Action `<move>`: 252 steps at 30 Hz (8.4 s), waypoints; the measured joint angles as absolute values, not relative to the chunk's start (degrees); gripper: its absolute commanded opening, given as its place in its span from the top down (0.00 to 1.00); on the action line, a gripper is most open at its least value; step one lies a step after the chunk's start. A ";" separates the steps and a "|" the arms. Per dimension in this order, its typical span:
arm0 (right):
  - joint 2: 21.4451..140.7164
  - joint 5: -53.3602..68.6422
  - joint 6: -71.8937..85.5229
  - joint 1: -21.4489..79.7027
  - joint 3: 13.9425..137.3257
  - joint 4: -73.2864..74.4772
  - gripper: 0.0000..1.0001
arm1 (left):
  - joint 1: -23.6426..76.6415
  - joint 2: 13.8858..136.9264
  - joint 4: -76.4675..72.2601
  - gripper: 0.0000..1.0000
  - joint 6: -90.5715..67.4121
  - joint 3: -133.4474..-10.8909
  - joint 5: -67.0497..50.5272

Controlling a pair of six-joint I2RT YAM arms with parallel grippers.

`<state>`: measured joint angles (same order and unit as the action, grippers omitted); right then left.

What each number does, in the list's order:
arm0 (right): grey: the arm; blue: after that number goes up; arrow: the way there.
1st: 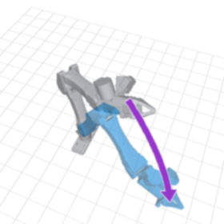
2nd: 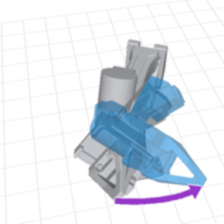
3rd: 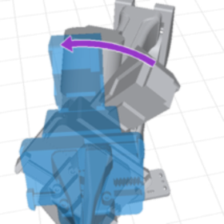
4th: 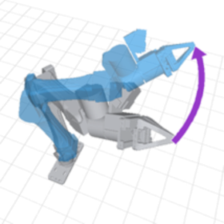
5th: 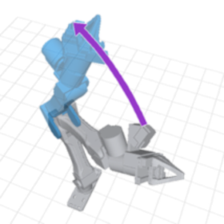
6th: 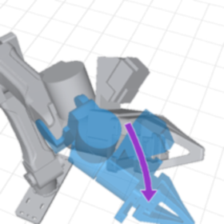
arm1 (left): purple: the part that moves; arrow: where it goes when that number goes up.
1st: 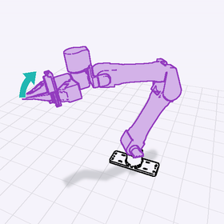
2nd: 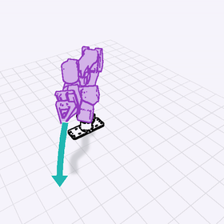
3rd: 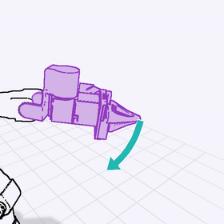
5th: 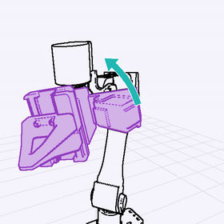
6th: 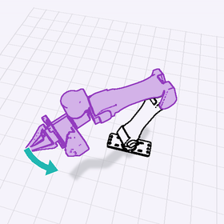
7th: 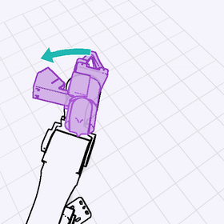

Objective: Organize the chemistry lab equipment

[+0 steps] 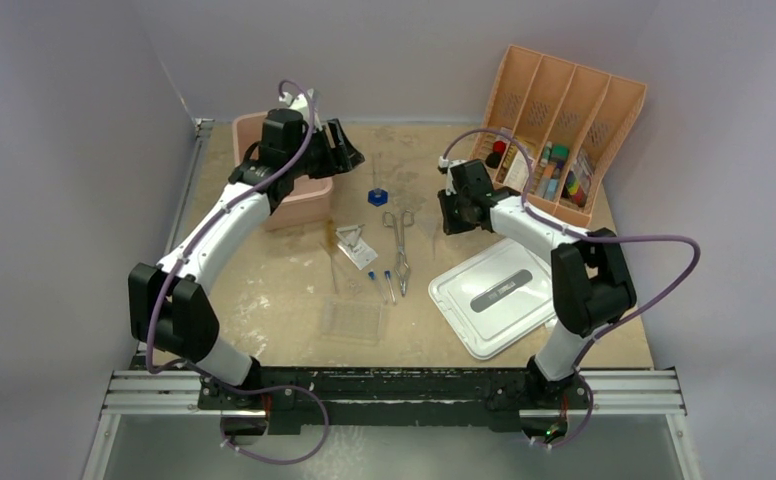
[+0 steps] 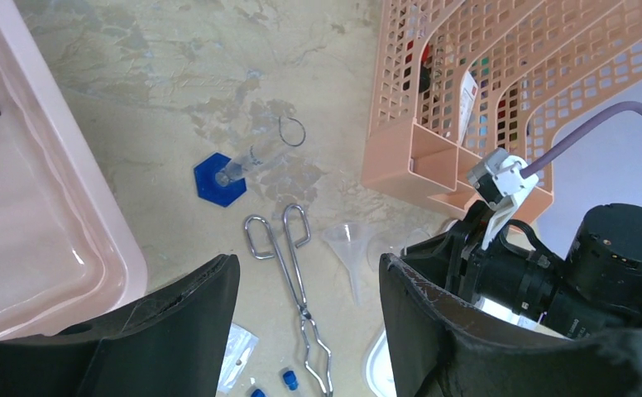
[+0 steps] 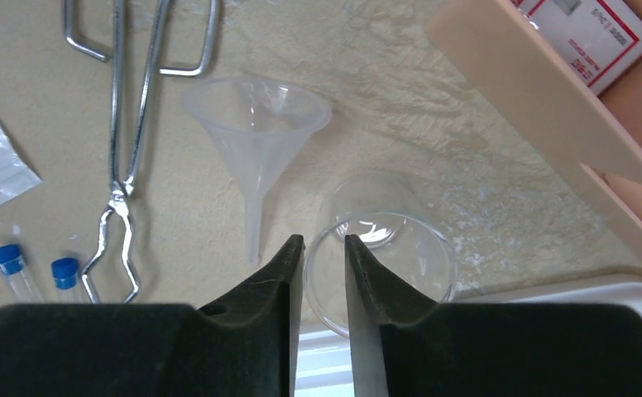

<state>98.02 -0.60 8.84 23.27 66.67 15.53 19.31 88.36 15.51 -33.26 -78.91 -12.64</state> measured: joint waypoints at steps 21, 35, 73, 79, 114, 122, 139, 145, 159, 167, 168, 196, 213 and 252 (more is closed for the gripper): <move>93.71 -6.50 15.64 23.46 72.60 25.39 0.19 | 21.08 89.17 14.22 0.37 -31.86 -79.26 -10.63; 98.37 -8.84 18.35 22.28 73.52 28.88 0.21 | 21.28 89.12 14.24 0.37 -31.62 -78.85 -9.17; 77.49 -3.97 42.39 4.82 57.28 24.91 0.26 | 45.39 126.74 20.23 0.74 -37.39 -102.32 -2.74; 77.52 -3.97 42.46 4.82 56.64 24.91 0.26 | 45.39 128.79 21.37 0.90 -37.93 -103.96 -2.76; 84.68 -4.95 39.22 4.82 64.60 22.13 0.27 | 19.09 97.80 36.38 1.00 -31.77 -105.51 -2.52; 87.96 -4.95 38.79 4.82 68.86 21.93 0.28 | 6.96 97.34 45.78 1.00 -30.39 -99.74 1.91; 92.86 -4.97 38.37 4.82 74.06 20.71 0.29 | 3.68 104.71 45.89 1.00 -28.45 -92.77 5.26; 93.93 -4.95 38.35 4.82 74.13 20.60 0.29 | 3.99 108.90 41.98 1.00 -28.91 -92.12 4.75; 94.13 -4.93 38.39 4.82 74.13 20.21 0.29 | 9.23 117.56 40.45 0.88 -28.95 -95.29 7.68; 94.11 -4.91 38.39 4.82 74.15 20.21 0.30 | 9.72 117.56 40.40 0.66 -29.41 -95.37 8.34; 94.13 -4.86 38.39 4.82 74.13 20.21 0.30 | 9.72 117.56 40.40 0.64 -29.41 -95.37 8.43; 89.10 -2.00 32.99 10.87 73.56 19.35 0.28 | 18.09 84.73 37.74 0.31 -30.55 -86.11 9.45; 89.03 -1.63 32.29 21.15 69.73 19.51 0.28 | 26.74 73.58 26.57 0.55 -38.65 -46.87 12.62; 88.99 -4.91 34.44 22.50 67.79 20.67 0.29 | 26.76 92.05 13.34 1.00 -37.74 -48.05 6.74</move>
<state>88.99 -4.91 34.44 22.50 67.79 20.67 26.76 92.05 13.34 -37.74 -48.05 6.74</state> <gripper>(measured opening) 0.710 0.017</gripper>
